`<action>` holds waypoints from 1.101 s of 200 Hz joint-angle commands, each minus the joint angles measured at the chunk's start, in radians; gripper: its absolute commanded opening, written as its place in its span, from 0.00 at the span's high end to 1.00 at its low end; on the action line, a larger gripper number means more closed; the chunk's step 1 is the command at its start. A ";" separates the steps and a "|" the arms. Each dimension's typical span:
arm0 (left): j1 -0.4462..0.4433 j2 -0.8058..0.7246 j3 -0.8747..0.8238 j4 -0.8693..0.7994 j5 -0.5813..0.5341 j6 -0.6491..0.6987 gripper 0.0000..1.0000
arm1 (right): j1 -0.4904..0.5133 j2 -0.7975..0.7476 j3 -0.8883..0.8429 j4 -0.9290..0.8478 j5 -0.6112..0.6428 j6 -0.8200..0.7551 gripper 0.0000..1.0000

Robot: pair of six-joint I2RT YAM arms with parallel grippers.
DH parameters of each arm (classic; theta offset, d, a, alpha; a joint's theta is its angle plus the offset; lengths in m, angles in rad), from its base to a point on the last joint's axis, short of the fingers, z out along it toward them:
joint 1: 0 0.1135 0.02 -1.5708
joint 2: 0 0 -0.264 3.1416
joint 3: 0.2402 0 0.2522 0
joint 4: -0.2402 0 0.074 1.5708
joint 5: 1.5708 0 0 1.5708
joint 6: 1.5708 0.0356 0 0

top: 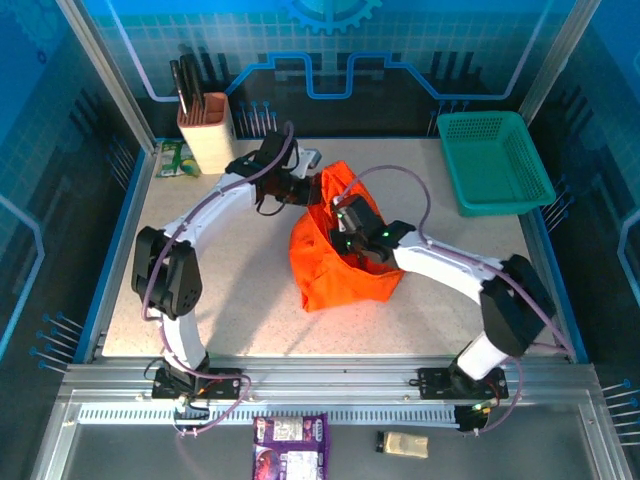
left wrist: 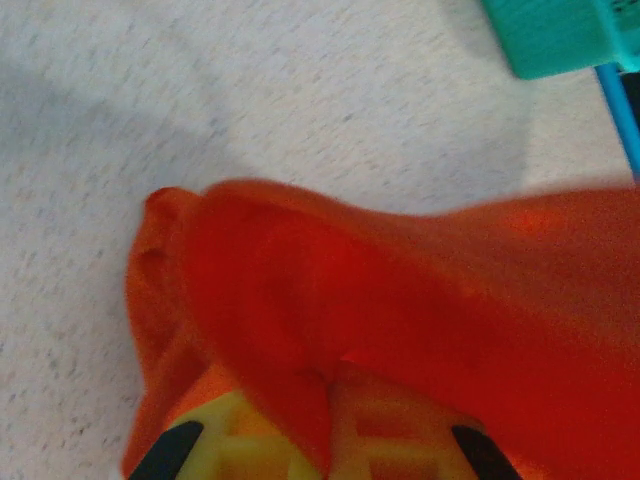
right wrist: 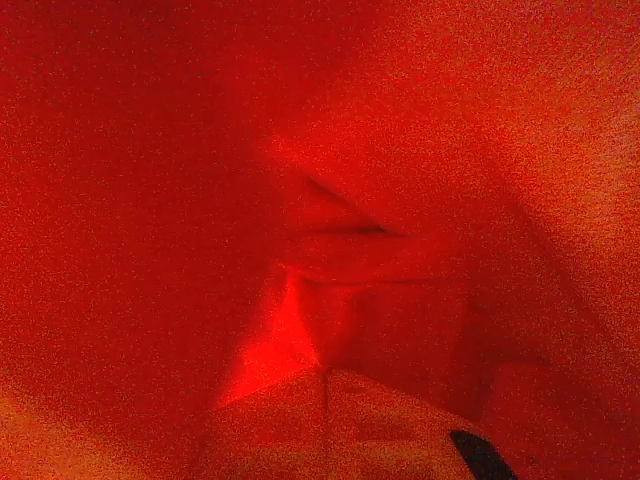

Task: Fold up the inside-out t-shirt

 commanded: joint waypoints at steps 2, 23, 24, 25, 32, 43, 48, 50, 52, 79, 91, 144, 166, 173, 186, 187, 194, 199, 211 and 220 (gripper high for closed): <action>0.074 -0.033 -0.133 0.110 0.040 -0.080 1.00 | 0.008 -0.132 0.018 -0.052 0.002 -0.051 1.00; 0.139 -0.068 -0.264 0.191 0.065 -0.130 1.00 | 0.003 -0.223 0.048 -0.052 0.011 -0.075 1.00; 0.140 -0.069 -0.271 0.194 0.067 -0.132 1.00 | 0.002 -0.226 0.050 -0.051 0.010 -0.076 1.00; 0.145 -0.069 -0.274 0.197 0.070 -0.134 1.00 | 0.002 -0.230 0.051 -0.051 0.007 -0.078 1.00; 0.171 -0.076 -0.315 0.221 0.087 -0.151 1.00 | -0.002 -0.253 0.065 -0.047 -0.013 -0.087 1.00; 0.213 -0.081 -0.367 0.262 0.111 -0.179 1.00 | -0.007 -0.287 0.085 -0.042 -0.032 -0.098 1.00; 0.232 -0.085 -0.390 0.280 0.124 -0.194 1.00 | -0.007 -0.303 0.091 -0.040 -0.029 -0.101 1.00; 0.241 -0.087 -0.397 0.288 0.129 -0.199 1.00 | -0.008 -0.310 0.093 -0.041 -0.028 -0.102 1.00; 0.249 -0.088 -0.406 0.294 0.133 -0.204 1.00 | -0.008 -0.317 0.096 -0.041 -0.026 -0.103 1.00; 0.369 -0.128 -0.514 0.386 0.181 -0.284 1.00 | -0.029 -0.404 0.109 -0.062 0.053 -0.120 1.00; 0.422 -0.155 -0.554 0.417 0.195 -0.314 1.00 | -0.055 -0.448 0.095 -0.073 0.103 -0.113 1.00; 0.663 -0.331 -0.681 0.470 0.189 -0.385 1.00 | -0.313 -0.610 -0.099 -0.224 0.239 0.084 1.00; 0.714 -0.392 -0.701 0.444 0.162 -0.376 1.00 | -0.418 -0.652 -0.213 -0.257 0.231 0.151 1.00; 0.719 -0.403 -0.701 0.435 0.157 -0.371 1.00 | -0.439 -0.657 -0.247 -0.263 0.212 0.170 1.00; 0.715 -0.409 -0.688 0.409 0.161 -0.353 1.00 | -0.458 -0.645 -0.291 -0.269 0.156 0.182 1.00; 0.716 -0.408 -0.687 0.406 0.163 -0.353 1.00 | -0.458 -0.644 -0.291 -0.270 0.152 0.183 1.00; 0.710 -0.405 -0.678 0.394 0.176 -0.348 1.00 | -0.460 -0.626 -0.300 -0.276 0.126 0.188 1.00; 0.704 -0.401 -0.670 0.380 0.183 -0.340 1.00 | -0.459 -0.609 -0.301 -0.277 0.101 0.183 1.00; 0.672 -0.393 -0.645 0.342 0.187 -0.311 1.00 | -0.459 -0.557 -0.291 -0.282 0.035 0.152 0.87; 0.647 -0.386 -0.624 0.309 0.181 -0.284 1.00 | -0.455 -0.517 -0.271 -0.298 0.000 0.136 0.78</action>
